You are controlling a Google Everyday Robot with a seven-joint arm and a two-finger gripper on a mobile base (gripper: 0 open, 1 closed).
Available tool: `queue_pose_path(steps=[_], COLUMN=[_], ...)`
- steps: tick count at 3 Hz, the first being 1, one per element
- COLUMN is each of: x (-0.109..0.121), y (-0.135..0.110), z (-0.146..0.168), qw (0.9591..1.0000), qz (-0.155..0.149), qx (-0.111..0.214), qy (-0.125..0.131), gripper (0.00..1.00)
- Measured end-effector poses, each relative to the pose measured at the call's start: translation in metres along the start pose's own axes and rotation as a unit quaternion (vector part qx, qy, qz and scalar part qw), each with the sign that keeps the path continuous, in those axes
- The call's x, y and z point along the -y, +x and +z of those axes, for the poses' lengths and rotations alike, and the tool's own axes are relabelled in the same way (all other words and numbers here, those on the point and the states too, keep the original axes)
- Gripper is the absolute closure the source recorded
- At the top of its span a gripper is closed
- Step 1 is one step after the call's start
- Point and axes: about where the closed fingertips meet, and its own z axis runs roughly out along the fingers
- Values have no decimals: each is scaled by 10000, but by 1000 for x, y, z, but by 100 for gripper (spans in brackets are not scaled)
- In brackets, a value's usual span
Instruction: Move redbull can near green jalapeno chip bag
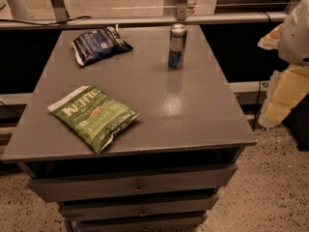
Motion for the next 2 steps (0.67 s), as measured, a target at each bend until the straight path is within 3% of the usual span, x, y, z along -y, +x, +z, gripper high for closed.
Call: queue_pose_path(steps=[1,2], x=[16,56], y=[-14,-42], z=[29,62], qw=[9993,9963], qz=[-110,-133], qx=[347,822], qy=[22,230], gripper=[0,0])
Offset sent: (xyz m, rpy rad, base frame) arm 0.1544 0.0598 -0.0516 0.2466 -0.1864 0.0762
